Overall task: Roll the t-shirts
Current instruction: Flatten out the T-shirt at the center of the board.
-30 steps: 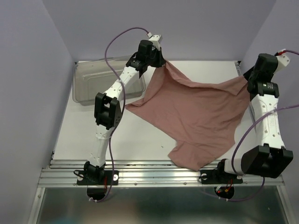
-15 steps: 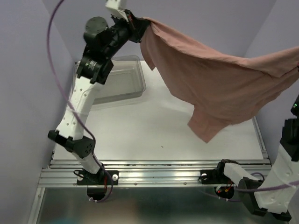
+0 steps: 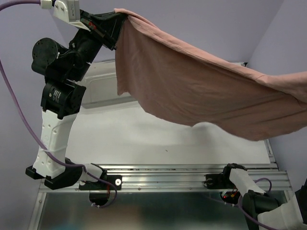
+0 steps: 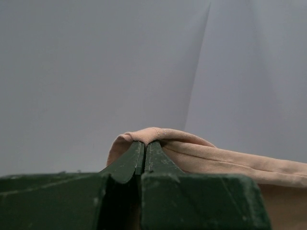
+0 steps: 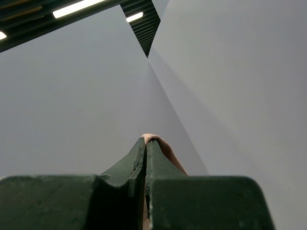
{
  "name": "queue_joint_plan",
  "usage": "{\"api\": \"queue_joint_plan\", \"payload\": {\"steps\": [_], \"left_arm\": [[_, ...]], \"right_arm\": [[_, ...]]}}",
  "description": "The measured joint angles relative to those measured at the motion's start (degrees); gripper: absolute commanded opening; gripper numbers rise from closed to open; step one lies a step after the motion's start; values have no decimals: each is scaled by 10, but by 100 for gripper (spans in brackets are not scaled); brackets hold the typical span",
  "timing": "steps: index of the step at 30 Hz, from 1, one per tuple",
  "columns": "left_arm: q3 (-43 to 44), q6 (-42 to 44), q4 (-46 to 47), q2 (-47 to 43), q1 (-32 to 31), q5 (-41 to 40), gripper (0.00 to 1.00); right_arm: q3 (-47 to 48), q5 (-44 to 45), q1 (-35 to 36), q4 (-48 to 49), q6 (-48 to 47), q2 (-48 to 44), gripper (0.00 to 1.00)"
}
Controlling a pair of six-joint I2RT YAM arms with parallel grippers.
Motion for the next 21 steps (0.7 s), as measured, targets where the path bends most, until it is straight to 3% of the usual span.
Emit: {"api": "queue_joint_plan", "payload": {"steps": [10, 15, 21], "left_arm": [[-18, -3, 5, -1, 0, 0, 0], [-37, -17, 22, 71, -1, 25, 0], [-52, -24, 19, 228, -5, 41, 0]], "right_arm": [[-58, 29, 1, 3, -11, -23, 1], [-180, 88, 2, 3, -31, -35, 1], [-354, 141, 4, 7, -45, -3, 1]]}}
